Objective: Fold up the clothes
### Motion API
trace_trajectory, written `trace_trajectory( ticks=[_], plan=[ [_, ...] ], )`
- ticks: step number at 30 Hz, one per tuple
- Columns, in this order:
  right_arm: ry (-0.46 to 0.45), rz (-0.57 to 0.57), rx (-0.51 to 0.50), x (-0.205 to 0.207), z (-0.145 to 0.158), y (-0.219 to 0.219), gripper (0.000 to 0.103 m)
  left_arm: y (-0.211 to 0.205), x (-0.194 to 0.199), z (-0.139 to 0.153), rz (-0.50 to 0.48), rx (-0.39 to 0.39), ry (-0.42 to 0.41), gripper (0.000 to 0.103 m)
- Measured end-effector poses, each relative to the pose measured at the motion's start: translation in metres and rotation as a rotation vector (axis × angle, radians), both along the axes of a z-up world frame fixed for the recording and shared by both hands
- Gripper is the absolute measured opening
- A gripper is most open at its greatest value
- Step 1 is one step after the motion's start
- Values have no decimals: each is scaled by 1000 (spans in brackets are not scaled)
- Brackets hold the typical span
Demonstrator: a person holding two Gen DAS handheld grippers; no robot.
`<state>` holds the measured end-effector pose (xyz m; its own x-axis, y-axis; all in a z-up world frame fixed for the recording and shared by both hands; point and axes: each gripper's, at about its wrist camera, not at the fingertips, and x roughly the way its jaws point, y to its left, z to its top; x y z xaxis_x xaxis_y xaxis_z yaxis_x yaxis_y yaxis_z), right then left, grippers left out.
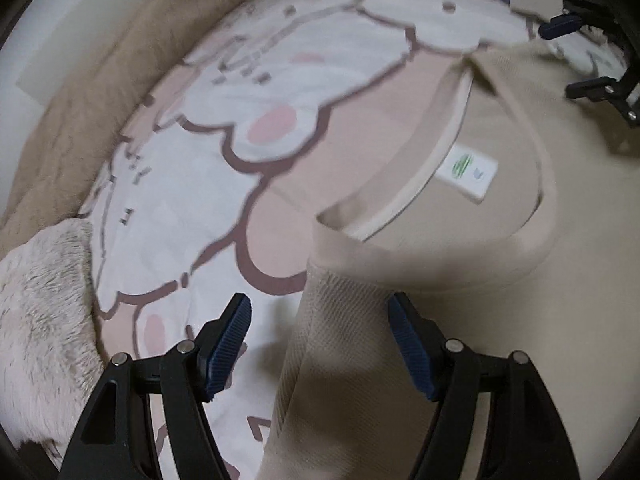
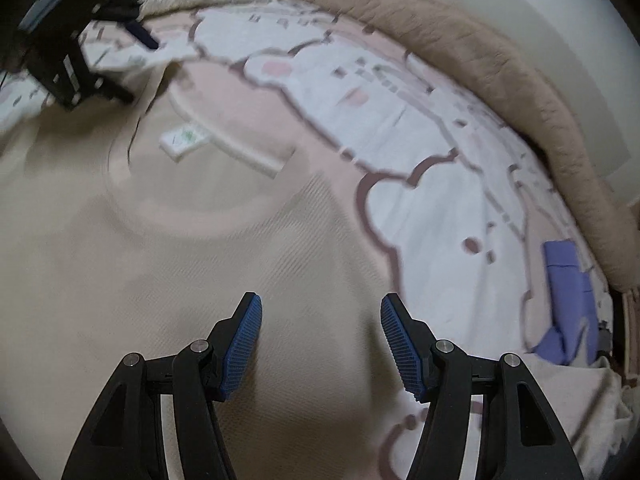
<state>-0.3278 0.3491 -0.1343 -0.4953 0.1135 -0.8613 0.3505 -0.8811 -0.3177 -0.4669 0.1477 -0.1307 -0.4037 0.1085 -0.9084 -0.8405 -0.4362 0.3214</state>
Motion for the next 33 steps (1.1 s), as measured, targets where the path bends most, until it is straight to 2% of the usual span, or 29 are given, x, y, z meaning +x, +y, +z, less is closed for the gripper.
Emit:
trace_trajectory(
  ticks=[3,7,9,11,12,13,14,16,18,21,24,28,30,33],
  plan=[
    [-48,21,0,2,-20,-1,62,-1,-4,-9,-10,-18,-33,73],
    [-51,-22,-95,1,-22,10,63,-3,-12,-13,34,-6,-108,74],
    [-42,-41,-107,0,-23,13,64,-3,-13,-14,67,-6,-130,74],
    [-32,-59,-117,0,-24,16,75,-1,-8,-13,71,-4,-145,66],
    [-27,-68,-122,-1,-25,18,80,0,-6,-12,71,-3,-152,55],
    [-23,-77,-128,-1,-26,20,91,2,2,-11,55,-4,-139,44],
    [-18,-86,-133,-1,-27,21,94,4,11,-10,34,-5,-119,38],
    [-8,-105,-143,-2,-28,24,95,6,30,-8,20,-3,-50,15],
    [1,-123,-154,-2,-30,28,96,6,50,-5,13,2,36,7],
    [15,-150,-170,-3,-32,32,97,2,93,6,-14,22,238,7],
    [183,-52,-4,17,-15,8,97,-3,142,11,-97,26,456,7],
    [402,105,202,45,9,-25,97,-14,185,-7,-220,5,596,7],
    [412,198,262,47,13,-35,97,-20,206,-16,-281,-7,663,7],
    [384,336,403,39,4,-46,96,-30,226,-32,-348,-25,742,7]
  ],
)
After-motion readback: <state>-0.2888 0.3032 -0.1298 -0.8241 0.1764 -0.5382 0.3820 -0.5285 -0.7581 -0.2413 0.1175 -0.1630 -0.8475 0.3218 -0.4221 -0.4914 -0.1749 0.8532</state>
